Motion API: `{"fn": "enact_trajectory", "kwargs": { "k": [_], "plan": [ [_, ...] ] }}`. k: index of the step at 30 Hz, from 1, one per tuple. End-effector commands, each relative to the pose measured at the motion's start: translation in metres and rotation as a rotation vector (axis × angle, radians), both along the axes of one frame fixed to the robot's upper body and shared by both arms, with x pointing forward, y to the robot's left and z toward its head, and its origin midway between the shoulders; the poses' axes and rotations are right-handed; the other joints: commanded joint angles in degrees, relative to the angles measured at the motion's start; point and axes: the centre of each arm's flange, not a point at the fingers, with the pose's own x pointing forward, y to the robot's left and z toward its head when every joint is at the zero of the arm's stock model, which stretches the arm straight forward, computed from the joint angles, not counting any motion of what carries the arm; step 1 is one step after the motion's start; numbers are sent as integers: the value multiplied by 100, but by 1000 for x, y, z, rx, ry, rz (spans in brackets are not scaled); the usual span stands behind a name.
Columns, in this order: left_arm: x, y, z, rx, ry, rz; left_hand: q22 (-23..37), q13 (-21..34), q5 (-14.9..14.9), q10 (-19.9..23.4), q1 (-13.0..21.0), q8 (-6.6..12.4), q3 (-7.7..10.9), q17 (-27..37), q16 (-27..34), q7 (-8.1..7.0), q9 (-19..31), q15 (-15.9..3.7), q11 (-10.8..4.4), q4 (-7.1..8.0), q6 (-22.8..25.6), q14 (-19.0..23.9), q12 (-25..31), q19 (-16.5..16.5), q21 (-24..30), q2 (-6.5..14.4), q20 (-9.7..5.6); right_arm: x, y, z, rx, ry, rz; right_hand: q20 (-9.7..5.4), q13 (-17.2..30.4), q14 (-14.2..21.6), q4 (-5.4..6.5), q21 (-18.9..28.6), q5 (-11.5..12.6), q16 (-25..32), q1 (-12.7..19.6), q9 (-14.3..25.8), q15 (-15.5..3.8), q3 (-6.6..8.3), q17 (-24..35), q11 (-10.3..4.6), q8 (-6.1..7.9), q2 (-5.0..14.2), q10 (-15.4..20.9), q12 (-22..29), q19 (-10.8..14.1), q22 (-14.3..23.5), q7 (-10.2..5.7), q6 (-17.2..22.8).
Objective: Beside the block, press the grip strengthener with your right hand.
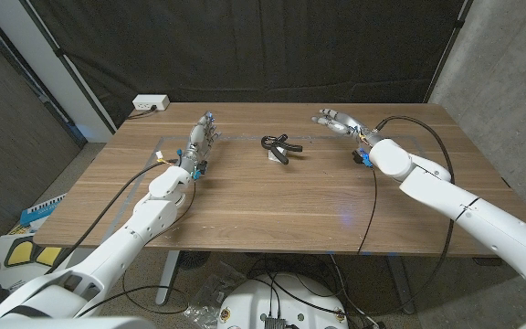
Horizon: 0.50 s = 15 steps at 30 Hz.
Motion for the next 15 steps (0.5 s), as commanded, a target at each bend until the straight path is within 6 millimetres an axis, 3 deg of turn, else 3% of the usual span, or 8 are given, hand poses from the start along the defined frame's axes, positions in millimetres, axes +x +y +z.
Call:
{"fn": "enact_trajectory", "kwargs": {
  "k": [1, 15],
  "plan": [
    [-4, 5, -3, -4, -6, -5, 7, 9, 37, -1149, -7, 34, -8, 13, 24, -17, 18, -316, 21, 1, -1149, -1349, 38, -941, 19, 54, -236, -20, 25, 15, -169, -41, -89, 17, 13, -55, -19, -39, -16, 1, 59, 29, 10, -5, 31, -10, -3, -19, -48, -9, -27, 22, 13, -29],
    [-7, 9, -5, 9, -14, -18, 6, 9, 39, -1137, 2, 34, -16, 12, 24, -7, 18, -311, 33, -1, -1133, -1340, 41, -931, 16, 54, -232, -42, 57, 16, -340, -56, -195, 62, 13, 8, -71, 7, -35, 52, 22, 30, -57, -93, 36, -37, 37, -192, -28, 15, 178, 26, 107, 36]
  ]
}}
